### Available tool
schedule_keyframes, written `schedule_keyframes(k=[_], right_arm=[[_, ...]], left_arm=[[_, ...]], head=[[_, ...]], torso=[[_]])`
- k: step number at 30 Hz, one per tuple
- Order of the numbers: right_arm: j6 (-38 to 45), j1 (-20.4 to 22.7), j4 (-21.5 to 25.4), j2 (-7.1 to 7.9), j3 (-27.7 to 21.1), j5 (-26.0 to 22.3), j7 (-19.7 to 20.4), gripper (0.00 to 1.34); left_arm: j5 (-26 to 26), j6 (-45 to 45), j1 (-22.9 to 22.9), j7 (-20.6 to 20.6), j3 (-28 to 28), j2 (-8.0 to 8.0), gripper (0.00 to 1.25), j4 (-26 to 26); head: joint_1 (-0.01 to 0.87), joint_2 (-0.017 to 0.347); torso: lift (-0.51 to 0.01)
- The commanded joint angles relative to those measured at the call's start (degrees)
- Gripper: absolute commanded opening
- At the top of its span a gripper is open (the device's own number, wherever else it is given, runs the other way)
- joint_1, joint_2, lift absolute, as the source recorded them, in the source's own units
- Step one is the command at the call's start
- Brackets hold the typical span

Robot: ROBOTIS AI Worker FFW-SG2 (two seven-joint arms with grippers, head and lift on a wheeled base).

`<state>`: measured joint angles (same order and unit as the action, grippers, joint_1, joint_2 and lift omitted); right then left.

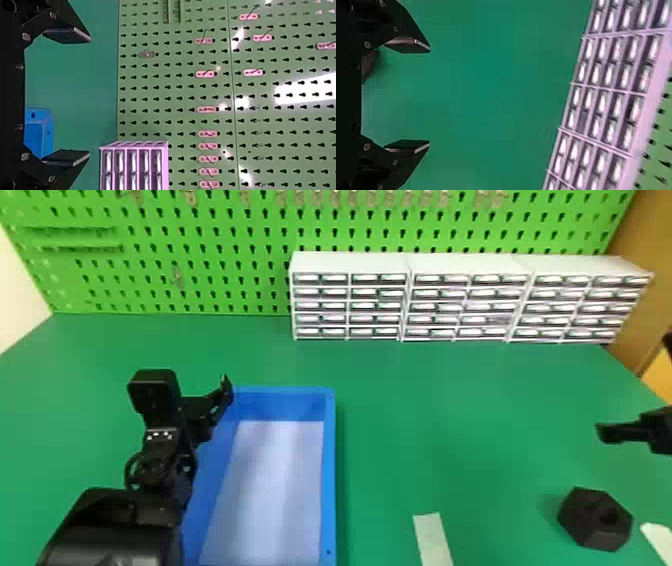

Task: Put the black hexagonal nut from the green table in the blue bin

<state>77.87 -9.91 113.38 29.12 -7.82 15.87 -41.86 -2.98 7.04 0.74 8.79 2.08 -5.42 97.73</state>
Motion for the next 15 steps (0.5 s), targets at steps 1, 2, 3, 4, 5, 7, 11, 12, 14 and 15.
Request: schedule_keyframes(k=[1,2,3,4,5,7,11,12,14,15], right_arm=[[1.85,-0.82,-2.37,1.81,2.90,7.25,-6.22,0.92],[2.11,-0.82,-2.64,1.99,3.17,7.60,-6.92,0.92],[2.46,-0.82,-3.07,2.25,3.34,7.77,-7.53,0.91],[2.82,-0.82,-3.60,2.52,3.60,8.13,-8.59,0.91],[2.82,-0.82,-4.13,2.78,3.87,9.00,-10.08,0.91],[2.90,-0.82,-5.45,3.04,4.92,12.61,-14.39,0.91],[2.99,-0.90,-7.21,3.13,6.51,16.47,-18.61,0.92],[2.99,-0.99,-7.73,3.13,6.86,17.35,-19.84,0.92],[2.99,-1.08,-8.61,3.22,7.91,20.34,-23.44,0.92],[2.99,-1.17,-8.96,3.13,8.44,21.57,-24.67,0.92]], left_arm=[[-0.01,0.00,0.05,0.00,0.03,-0.12,1.00,0.00],[-0.01,0.00,0.05,0.00,0.03,-0.21,1.00,0.00],[-0.01,0.00,0.14,0.00,-0.06,-0.21,1.00,0.00],[-0.01,0.00,0.22,0.00,-0.06,-0.21,1.00,0.00],[-0.01,0.00,0.22,0.00,-0.06,-0.21,1.00,0.00],[-0.01,0.00,0.22,0.00,-0.06,-0.21,1.00,0.00],[-0.01,0.00,0.31,0.00,-0.06,-0.30,1.00,0.00],[-0.01,0.00,0.31,0.00,-0.06,-0.30,1.00,0.00],[-0.01,0.00,0.31,0.00,-0.06,-0.30,1.00,0.00],[-0.01,0.00,0.31,0.00,-0.06,-0.30,1.00,0.00]], head=[[0.686,0.051],[0.686,0.051],[0.686,0.051],[0.686,0.051],[0.686,0.051],[0.686,0.051],[0.686,0.051],[0.686,0.051],[0.686,0.051],[0.686,0.051]], torso=[[-0.096],[-0.096],[-0.096],[-0.096],[-0.096],[-0.096],[-0.096],[-0.096],[-0.096],[-0.096]])
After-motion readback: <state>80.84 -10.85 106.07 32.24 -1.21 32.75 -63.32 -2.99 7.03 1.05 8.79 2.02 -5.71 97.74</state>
